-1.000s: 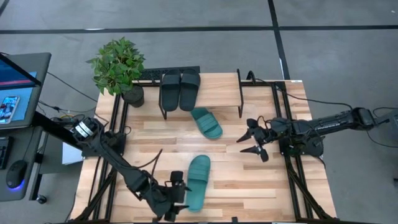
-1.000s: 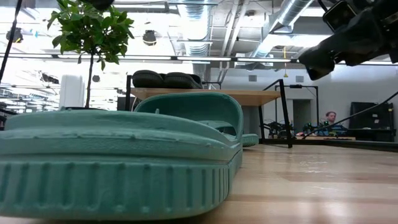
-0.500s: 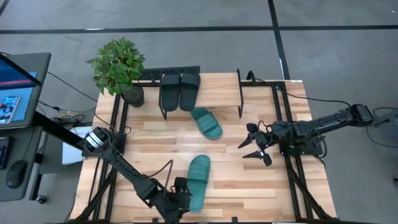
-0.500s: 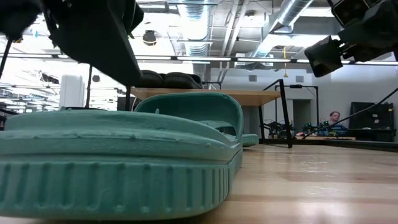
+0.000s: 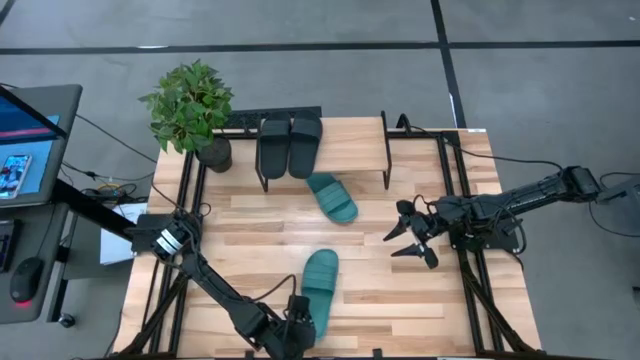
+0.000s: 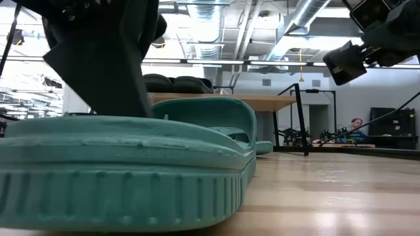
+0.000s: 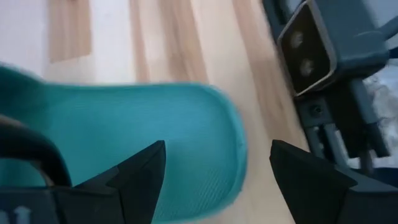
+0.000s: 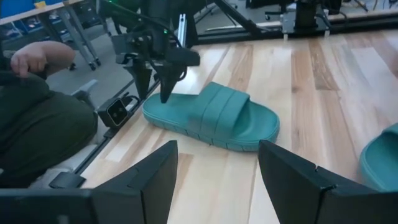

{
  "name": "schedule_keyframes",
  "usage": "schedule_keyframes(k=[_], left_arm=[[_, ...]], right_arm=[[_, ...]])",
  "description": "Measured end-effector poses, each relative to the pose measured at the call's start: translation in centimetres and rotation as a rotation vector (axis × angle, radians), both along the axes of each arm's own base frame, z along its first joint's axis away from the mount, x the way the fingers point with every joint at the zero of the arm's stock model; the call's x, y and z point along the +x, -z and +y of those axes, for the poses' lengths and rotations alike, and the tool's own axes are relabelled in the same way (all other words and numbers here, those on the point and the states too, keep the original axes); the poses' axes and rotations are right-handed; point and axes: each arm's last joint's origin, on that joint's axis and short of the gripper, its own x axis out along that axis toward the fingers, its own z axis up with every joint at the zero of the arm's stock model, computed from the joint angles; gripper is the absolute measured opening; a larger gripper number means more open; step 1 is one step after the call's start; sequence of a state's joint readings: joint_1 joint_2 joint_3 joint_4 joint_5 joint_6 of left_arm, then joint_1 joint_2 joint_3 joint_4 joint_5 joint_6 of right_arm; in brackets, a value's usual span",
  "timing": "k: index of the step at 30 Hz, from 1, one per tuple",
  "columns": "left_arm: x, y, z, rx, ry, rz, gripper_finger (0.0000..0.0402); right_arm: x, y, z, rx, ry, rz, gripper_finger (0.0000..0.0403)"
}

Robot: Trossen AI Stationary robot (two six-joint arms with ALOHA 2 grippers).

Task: Pick and place slides into the shelf
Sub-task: Put the bottom green pair of slippers on the shelf

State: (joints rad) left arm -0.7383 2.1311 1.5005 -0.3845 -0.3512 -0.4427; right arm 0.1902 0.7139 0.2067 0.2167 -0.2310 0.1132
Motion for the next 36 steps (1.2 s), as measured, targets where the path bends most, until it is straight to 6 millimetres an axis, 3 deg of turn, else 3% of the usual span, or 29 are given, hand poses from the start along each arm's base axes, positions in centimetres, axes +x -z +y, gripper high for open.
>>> schedule_keyframes(k=[31,36], left_arm=[[1.0,1.7,1.7,-0.064,-0.125,0.076,0.0274],[0.9,2.8,2.3,-0.114,-0.131,0.086,0.0229]], right_arm=[[0.0,0.0,0.0,0.016,0.006,0.011,0.0215],[0.0,0.1,0.0,0.016,0.006,0.012,0.0215]])
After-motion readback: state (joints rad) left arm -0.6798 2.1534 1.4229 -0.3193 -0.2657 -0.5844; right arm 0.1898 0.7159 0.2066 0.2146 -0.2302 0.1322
